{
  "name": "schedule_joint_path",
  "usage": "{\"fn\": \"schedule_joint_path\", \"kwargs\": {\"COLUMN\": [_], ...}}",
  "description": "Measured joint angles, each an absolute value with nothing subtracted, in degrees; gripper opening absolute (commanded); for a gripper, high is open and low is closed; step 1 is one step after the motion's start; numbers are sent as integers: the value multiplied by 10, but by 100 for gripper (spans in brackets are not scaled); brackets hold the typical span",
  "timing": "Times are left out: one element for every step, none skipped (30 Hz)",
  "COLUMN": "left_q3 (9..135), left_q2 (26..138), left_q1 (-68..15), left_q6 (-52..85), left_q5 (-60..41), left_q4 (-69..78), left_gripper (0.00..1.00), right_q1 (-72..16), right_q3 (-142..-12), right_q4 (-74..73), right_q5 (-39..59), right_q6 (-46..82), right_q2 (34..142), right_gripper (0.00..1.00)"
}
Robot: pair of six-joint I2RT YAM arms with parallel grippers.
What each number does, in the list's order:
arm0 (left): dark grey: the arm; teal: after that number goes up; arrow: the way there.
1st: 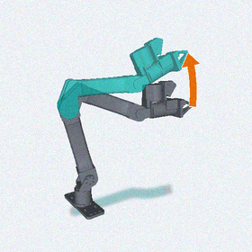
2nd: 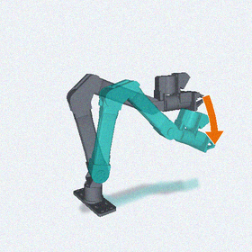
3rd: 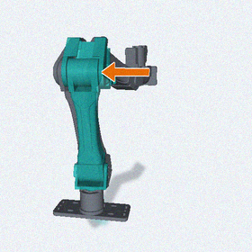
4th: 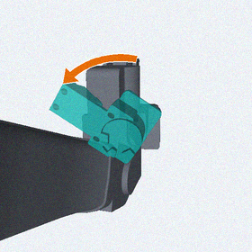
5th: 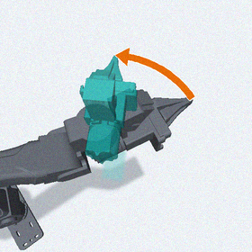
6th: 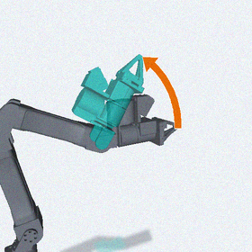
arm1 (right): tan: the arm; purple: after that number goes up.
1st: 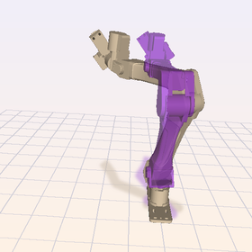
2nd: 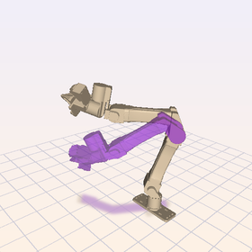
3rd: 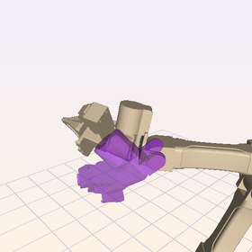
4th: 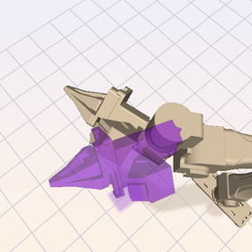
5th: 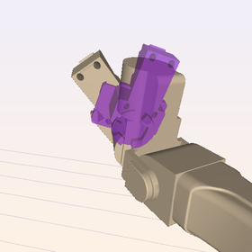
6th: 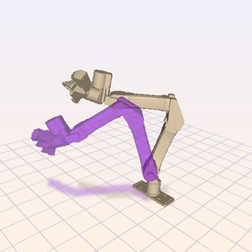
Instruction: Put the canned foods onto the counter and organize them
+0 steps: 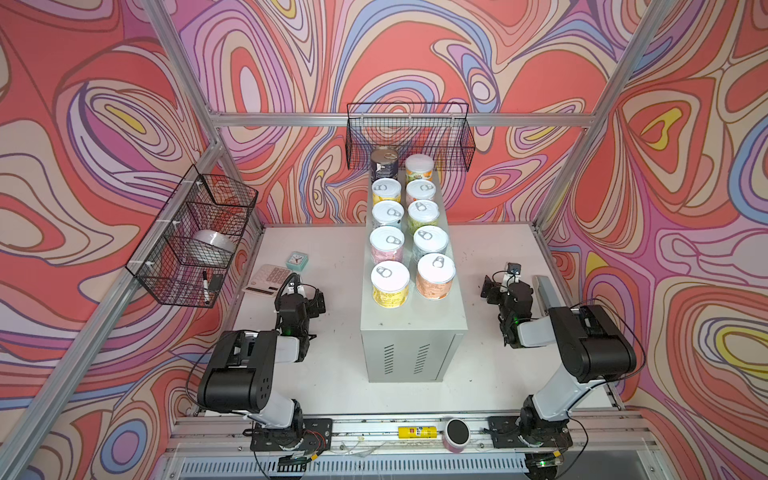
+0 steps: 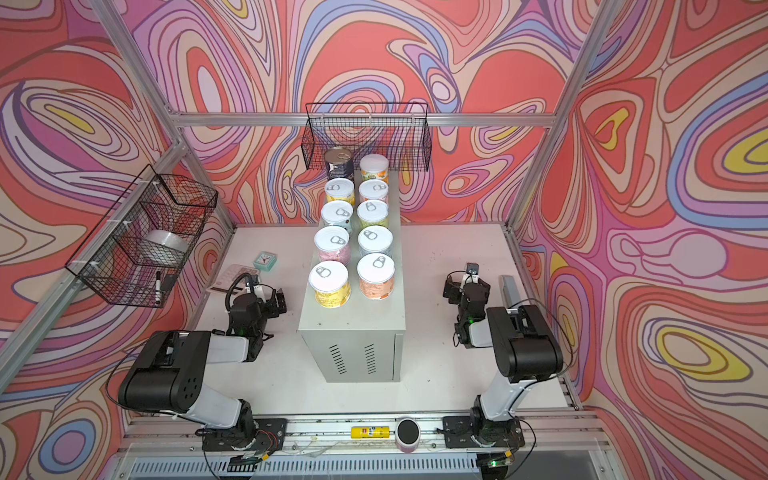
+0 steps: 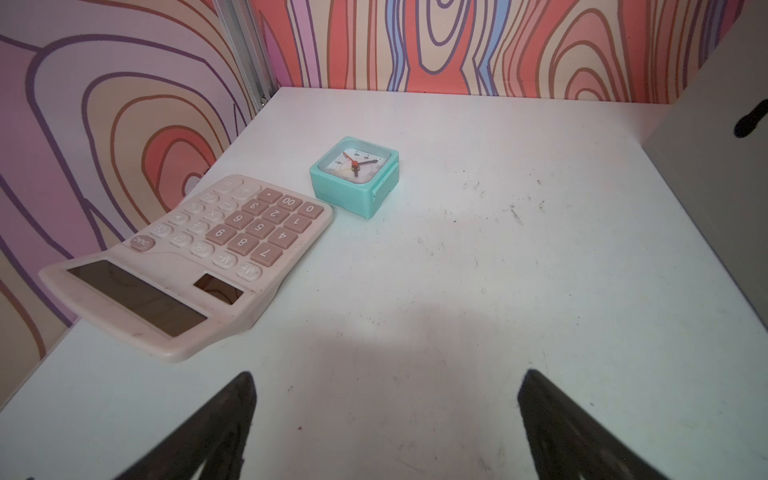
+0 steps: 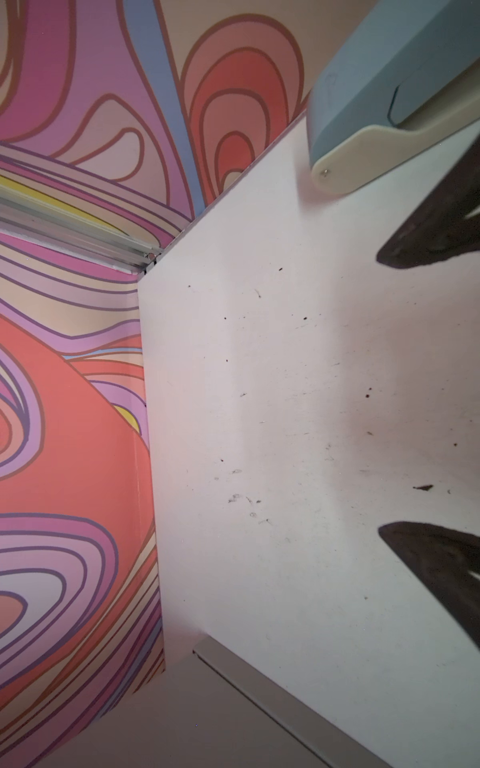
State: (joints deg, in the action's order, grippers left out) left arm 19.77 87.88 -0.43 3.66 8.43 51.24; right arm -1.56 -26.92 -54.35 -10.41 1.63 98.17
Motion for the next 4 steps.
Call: {"fn": "schedule_joint_path", "kwargs": {"left_q3": [198,198,198,198], "left_q2": [879,879,879,879], "left_q1": [-4,-4,-4,-4], "left_q6": [37,37,37,37], "left_q5": [84,84,84,84], "left_q4": [513,513,513,513], "left_gripper": [100,100,100,100], "right_q1": [-15,-15,-15,-15], "right_q3": [-271,-272,-272,-272], "right_q4": [-542,-542,-543,-543], "right_q5": [-103,-102,-101,-100], "right_q6": [17,17,17,18], "right_q2": [982,982,982,982], "right_gripper": [99,98,98,98]}}
